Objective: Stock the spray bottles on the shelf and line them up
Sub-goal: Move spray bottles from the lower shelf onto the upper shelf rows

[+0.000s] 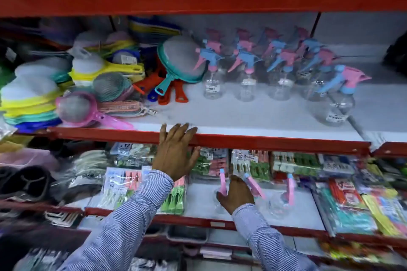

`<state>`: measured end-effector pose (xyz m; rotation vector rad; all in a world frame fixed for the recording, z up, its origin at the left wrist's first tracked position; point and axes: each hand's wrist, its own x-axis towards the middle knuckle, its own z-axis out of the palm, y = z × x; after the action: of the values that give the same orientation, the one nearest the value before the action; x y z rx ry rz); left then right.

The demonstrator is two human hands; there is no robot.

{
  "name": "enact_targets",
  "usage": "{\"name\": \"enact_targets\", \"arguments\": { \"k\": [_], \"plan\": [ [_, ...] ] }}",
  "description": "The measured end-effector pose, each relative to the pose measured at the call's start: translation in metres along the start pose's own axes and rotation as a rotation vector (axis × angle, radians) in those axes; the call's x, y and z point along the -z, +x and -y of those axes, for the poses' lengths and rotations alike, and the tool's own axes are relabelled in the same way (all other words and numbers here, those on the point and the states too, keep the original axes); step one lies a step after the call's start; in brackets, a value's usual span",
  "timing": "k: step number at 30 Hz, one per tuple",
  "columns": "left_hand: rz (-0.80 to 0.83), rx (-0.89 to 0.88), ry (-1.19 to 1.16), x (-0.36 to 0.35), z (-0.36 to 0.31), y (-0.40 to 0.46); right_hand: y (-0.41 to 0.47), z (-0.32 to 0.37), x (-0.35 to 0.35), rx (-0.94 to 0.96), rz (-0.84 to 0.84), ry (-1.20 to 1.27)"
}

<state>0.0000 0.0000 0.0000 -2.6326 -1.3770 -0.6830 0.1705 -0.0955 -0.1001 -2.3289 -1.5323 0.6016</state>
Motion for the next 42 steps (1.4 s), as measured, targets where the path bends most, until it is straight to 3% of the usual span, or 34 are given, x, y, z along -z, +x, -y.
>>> {"name": "enact_targets", "arguments": {
  "k": [5,11,18,23,28,32,42],
  "plan": [
    [-0.021,0.002,-0.038,0.002,-0.001,0.001,0.011,0.003,-0.015,-0.070,0.068,0.031],
    [-0.015,-0.008,-0.089,0.004,0.003,-0.004,0.007,0.010,-0.010,-0.052,0.003,0.012],
    [-0.035,-0.015,-0.080,0.002,0.007,-0.007,-0.043,0.049,0.088,0.098,-0.028,0.109],
    [-0.055,-0.021,-0.079,0.001,0.008,-0.006,-0.086,0.084,0.192,0.277,-0.211,0.179],
    [-0.065,-0.002,-0.093,0.004,0.003,-0.008,-0.055,0.115,0.244,0.379,-0.449,0.328],
    [-0.069,0.004,-0.110,0.005,0.001,-0.008,-0.005,0.135,0.247,0.356,-0.504,0.326],
    [-0.088,0.026,-0.179,0.005,0.003,-0.009,0.067,0.149,0.211,0.258,-0.394,0.235]
  ]
}}
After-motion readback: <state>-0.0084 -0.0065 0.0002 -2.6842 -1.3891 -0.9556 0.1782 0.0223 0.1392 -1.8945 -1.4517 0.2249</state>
